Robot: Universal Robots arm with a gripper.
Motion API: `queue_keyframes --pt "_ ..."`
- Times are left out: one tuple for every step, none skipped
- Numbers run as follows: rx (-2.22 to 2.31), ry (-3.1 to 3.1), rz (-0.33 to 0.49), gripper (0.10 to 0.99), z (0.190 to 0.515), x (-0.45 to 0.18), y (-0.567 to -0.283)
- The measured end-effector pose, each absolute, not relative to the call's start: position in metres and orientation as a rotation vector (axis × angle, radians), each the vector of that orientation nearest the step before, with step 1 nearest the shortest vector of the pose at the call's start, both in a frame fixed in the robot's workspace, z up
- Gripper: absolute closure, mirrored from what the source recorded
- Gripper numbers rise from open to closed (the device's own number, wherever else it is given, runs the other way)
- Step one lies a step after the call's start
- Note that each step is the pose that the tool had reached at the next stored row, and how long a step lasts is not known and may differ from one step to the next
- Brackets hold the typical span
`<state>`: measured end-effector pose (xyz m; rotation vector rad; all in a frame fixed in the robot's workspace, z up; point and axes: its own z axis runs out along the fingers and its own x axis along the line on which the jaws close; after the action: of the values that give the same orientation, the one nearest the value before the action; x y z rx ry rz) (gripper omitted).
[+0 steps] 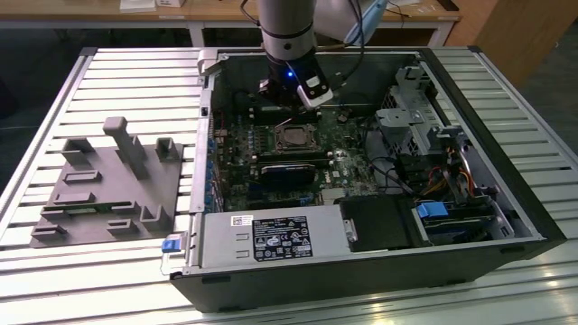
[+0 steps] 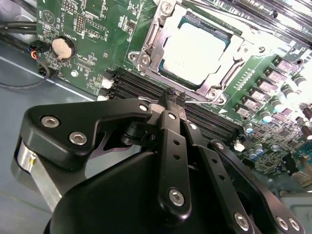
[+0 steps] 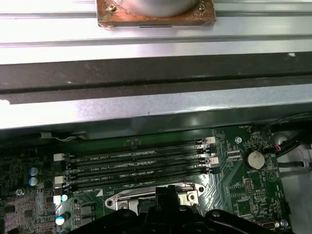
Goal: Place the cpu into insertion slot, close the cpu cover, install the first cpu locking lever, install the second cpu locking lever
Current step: 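Install the first cpu locking lever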
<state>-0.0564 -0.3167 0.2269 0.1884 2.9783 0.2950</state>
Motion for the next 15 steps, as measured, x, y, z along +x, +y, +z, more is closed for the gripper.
queue_keyframes --pt "0.188 2.978 0.295 0.984 0.2266 -0.0564 -0.3162" --pt "0.188 2.978 0.295 0.984 0.2264 -0.0564 -0.3156" --pt "0.188 2.978 0.295 0.984 0.2262 -0.0564 -0.3150" --pt "0.188 2.978 0.295 0.984 0.2260 -0.0564 -0.3143" --pt "0.188 2.978 0.295 0.984 0.2258 -0.0564 -0.3138" --pt "0.188 2.978 0.295 0.984 0.2256 -0.0564 -0.3135" --pt "0.188 2.978 0.295 0.984 0.2254 -0.0564 -0.3131" --pt "0.188 2.978 0.295 0.984 0.2252 -0.0564 -0.3128" --pt "0.188 2.977 0.295 0.984 0.2248 -0.0564 -0.3125" --pt "0.188 2.975 0.295 0.984 0.2243 -0.0564 -0.3124" --pt "0.187 2.972 0.295 0.984 0.2237 -0.0564 -0.3123" --pt "0.186 2.967 0.294 0.984 0.2229 -0.0564 -0.3122" --pt "0.185 2.963 0.293 0.984 0.2221 -0.0564 -0.3121" --pt "0.184 2.957 0.292 0.984 0.2212 -0.0564 -0.3120" --pt "0.182 2.952 0.290 0.984 0.2205 -0.0564 -0.3119"
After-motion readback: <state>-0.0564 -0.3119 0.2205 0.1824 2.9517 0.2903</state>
